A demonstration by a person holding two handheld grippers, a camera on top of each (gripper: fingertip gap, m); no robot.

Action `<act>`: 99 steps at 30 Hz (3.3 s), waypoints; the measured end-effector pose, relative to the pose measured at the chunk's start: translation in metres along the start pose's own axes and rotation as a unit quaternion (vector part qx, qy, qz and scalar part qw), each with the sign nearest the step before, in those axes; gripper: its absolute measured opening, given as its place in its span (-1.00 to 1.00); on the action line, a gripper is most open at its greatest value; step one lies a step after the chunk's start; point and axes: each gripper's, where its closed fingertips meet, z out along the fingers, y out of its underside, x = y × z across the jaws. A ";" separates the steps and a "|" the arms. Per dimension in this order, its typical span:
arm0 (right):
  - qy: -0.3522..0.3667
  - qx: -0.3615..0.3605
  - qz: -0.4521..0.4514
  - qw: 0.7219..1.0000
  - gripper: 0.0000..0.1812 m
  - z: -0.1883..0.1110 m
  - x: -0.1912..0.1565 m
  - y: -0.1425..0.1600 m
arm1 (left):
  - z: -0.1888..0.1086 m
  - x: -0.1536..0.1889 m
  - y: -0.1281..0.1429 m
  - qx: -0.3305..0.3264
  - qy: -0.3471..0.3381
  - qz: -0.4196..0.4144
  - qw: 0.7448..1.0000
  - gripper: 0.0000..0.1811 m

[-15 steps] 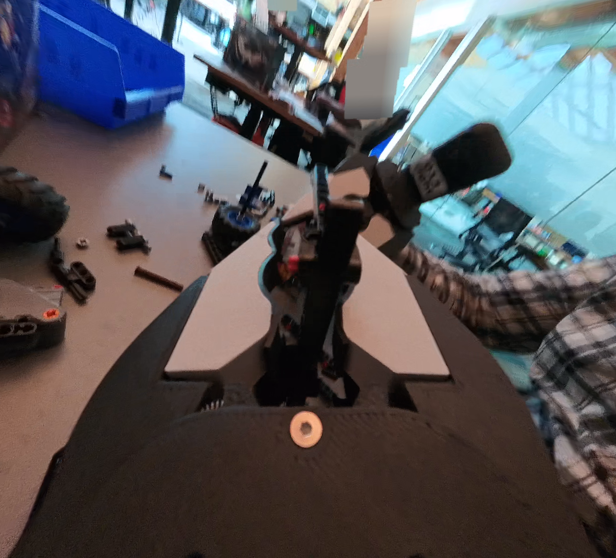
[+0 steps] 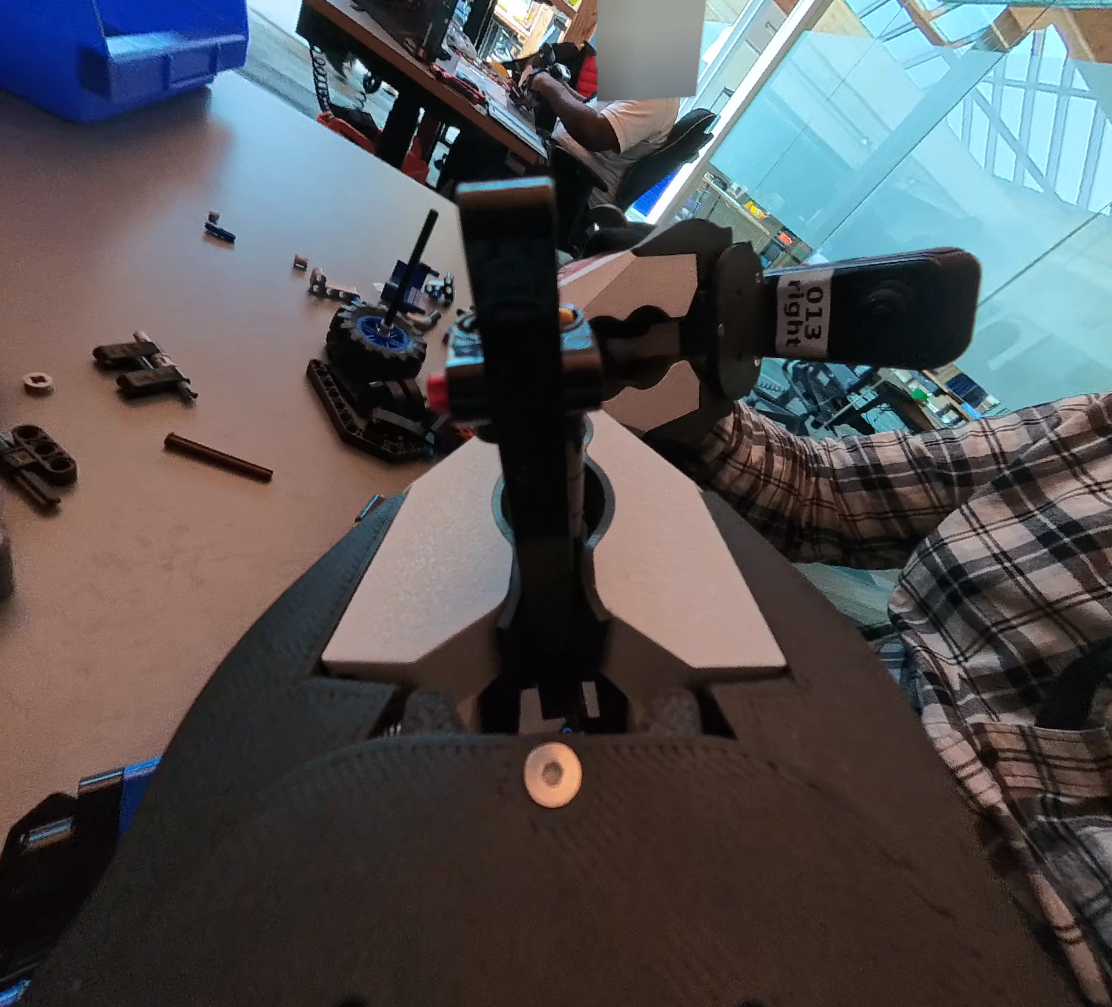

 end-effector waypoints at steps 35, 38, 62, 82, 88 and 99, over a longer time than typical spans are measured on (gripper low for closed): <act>-0.124 0.136 0.342 0.922 -0.99 -0.016 0.022 -0.014 | 0.016 -0.019 0.022 -0.114 -0.139 0.209 0.961 -0.94; -0.149 0.100 0.379 0.908 -0.99 -0.005 0.012 -0.001 | 0.016 -0.029 0.034 -0.122 -0.153 0.226 0.954 -0.93; -0.181 0.049 0.389 0.902 -0.88 -0.008 0.004 0.025 | -0.007 -0.055 0.012 -0.084 -0.212 0.187 0.956 -0.93; -0.176 -0.071 0.299 0.935 -0.70 0.009 -0.025 0.060 | -0.019 -0.070 0.036 -0.155 -0.230 0.150 0.949 -0.51; -0.220 -0.145 0.233 0.936 -0.70 0.014 -0.056 0.075 | -0.026 -0.067 0.034 -0.155 -0.219 0.136 0.954 -0.31; -0.238 -0.156 0.208 0.936 -0.94 0.015 -0.065 0.071 | -0.035 -0.047 0.026 -0.116 -0.132 0.076 0.981 -0.55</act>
